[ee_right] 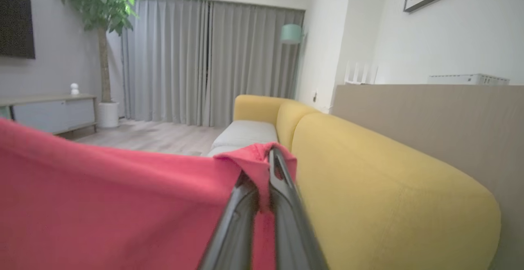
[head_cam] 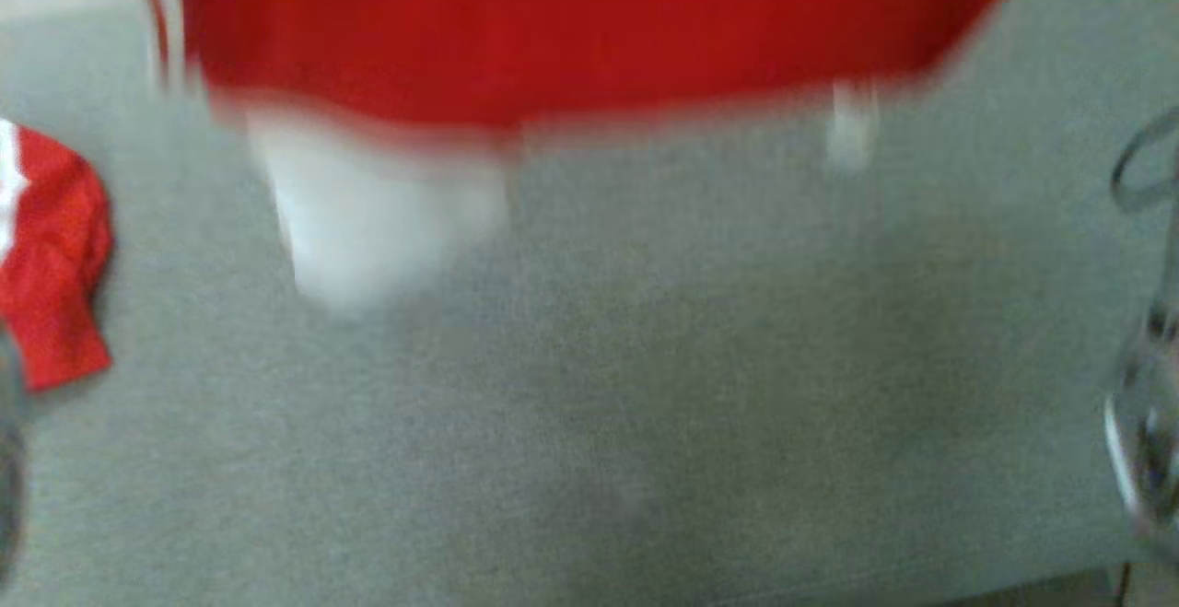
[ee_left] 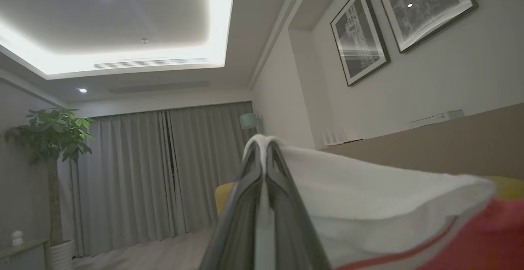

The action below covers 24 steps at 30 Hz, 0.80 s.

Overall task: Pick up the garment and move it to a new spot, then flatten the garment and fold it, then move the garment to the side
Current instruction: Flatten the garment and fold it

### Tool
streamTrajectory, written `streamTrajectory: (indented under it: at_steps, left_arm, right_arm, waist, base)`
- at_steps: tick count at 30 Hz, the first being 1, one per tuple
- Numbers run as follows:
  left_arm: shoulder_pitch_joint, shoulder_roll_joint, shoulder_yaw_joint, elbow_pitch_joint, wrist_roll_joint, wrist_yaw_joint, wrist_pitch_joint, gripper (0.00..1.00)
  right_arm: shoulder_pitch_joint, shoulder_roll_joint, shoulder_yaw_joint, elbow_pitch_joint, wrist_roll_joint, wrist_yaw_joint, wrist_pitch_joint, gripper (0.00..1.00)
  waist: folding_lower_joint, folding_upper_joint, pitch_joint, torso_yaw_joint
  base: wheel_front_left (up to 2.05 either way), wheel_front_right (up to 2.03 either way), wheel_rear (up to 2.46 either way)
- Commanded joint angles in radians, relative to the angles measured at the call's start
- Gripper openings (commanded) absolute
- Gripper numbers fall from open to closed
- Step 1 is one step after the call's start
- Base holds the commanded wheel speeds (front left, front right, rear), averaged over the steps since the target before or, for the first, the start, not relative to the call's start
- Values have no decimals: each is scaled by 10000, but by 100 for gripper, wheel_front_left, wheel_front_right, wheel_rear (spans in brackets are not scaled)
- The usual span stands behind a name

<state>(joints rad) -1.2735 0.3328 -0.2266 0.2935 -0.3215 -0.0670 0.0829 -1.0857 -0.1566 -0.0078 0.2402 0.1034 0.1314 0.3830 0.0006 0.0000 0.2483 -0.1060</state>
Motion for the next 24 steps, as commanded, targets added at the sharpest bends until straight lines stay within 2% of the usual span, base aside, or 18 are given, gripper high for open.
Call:
streamTrajectory:
  at_steps: [1, 6, 10, 14, 16, 21, 24]
  left_arm:
    - [-1403, 508, 242, 685, 364, -27, -521, 0]
    - [-3812, 265, 100, 3178, 808, -54, -2231, 0]
    - [-4311, -85, -200, 4521, 850, -243, -2972, 0]
    - [-3650, -364, -515, 5388, 760, -422, -3286, 0]
    - [-3344, -422, -559, 5529, 707, -451, -3334, 0]
    - [-1146, -609, -1063, 5755, 531, -587, -3434, 0]
    - [377, -600, -1330, 5386, 345, -619, -3442, 0]
  right_arm:
    - [-1224, 358, -203, 674, -297, -7, -908, 0]
    - [-3487, 717, -1220, 3366, -1190, -7, -3678, 0]
    - [-3930, 776, -1788, 4956, -1681, -7, -5192, 0]
    - [-3380, 660, -1999, 6543, -1895, -7, -5602, 0]
    - [-3142, 621, -1966, 6919, -1935, -7, -5640, 0]
    - [-1741, 342, -1495, 8672, -2012, -7, -5576, 0]
    - [-1038, 177, -953, 9547, -1891, -7, -5432, 0]
  waist:
    - [-6, 0, 1466, -211]
    - [-6, 0, 1818, -67]
    - [-6, 0, 1832, 169]
    - [-6, 0, 1772, 394]
    - [-6, 0, 1736, 442]
    - [-6, 0, 1435, 645]
    - [-6, 0, 1149, 739]
  base:
    - [0, 0, 0]
    - [0, 0, 0]
    - [0, 0, 0]
    - [0, 0, 0]
    - [0, 0, 0]
    - [0, 0, 0]
    - [0, 0, 0]
